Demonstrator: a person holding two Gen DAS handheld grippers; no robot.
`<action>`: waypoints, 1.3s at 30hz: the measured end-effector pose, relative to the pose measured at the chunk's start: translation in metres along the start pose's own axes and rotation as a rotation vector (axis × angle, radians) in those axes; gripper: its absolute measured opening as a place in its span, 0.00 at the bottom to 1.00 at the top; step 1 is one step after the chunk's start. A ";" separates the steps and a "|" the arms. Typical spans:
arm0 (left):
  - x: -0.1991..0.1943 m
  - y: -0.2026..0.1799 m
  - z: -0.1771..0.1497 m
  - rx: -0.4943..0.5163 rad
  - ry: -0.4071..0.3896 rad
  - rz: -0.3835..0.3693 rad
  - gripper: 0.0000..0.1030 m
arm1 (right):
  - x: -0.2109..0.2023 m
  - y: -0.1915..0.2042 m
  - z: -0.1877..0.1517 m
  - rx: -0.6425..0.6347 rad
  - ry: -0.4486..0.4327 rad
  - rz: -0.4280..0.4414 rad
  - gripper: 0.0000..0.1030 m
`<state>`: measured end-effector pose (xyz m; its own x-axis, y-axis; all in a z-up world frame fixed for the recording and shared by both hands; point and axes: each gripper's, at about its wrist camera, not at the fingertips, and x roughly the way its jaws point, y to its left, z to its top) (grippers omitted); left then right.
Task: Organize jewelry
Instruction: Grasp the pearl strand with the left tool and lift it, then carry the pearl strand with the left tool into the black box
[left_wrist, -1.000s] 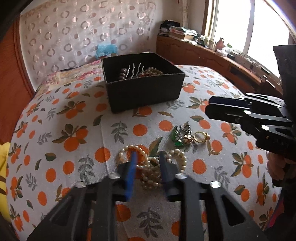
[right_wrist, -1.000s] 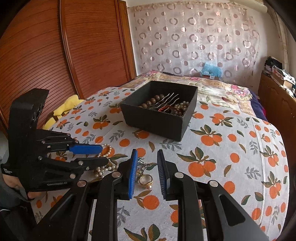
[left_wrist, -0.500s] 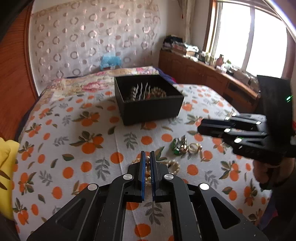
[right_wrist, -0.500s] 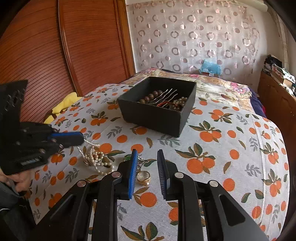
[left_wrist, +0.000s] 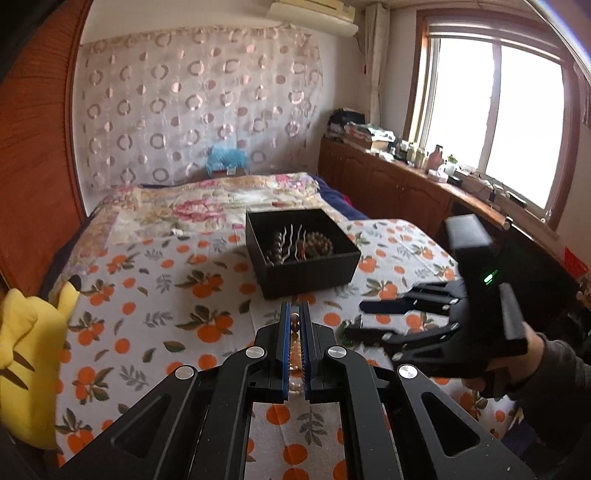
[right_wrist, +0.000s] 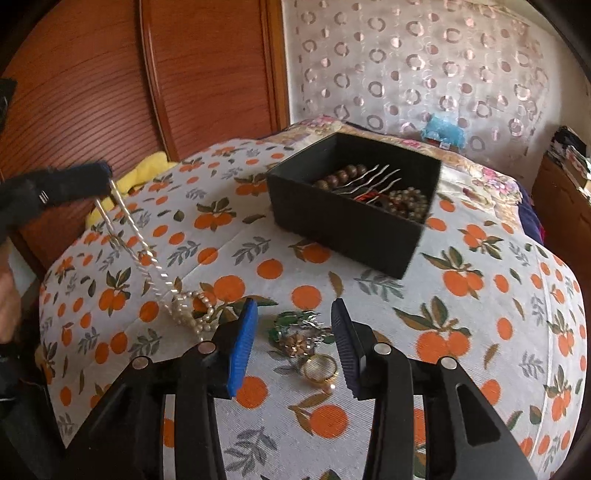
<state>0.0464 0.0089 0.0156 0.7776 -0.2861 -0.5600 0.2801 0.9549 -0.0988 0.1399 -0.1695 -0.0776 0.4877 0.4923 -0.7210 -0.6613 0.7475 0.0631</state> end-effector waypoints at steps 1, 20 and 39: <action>-0.002 0.000 0.001 0.001 -0.006 0.000 0.04 | 0.002 0.001 0.000 -0.006 0.008 -0.001 0.43; -0.008 -0.002 0.004 0.013 -0.022 0.005 0.04 | 0.007 0.010 0.002 -0.047 0.025 -0.025 0.21; -0.021 -0.010 0.042 0.067 -0.097 0.001 0.04 | -0.057 -0.004 0.039 -0.013 -0.133 -0.001 0.21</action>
<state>0.0505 0.0017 0.0626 0.8279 -0.2949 -0.4770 0.3138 0.9486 -0.0418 0.1367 -0.1836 -0.0098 0.5588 0.5472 -0.6231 -0.6677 0.7425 0.0532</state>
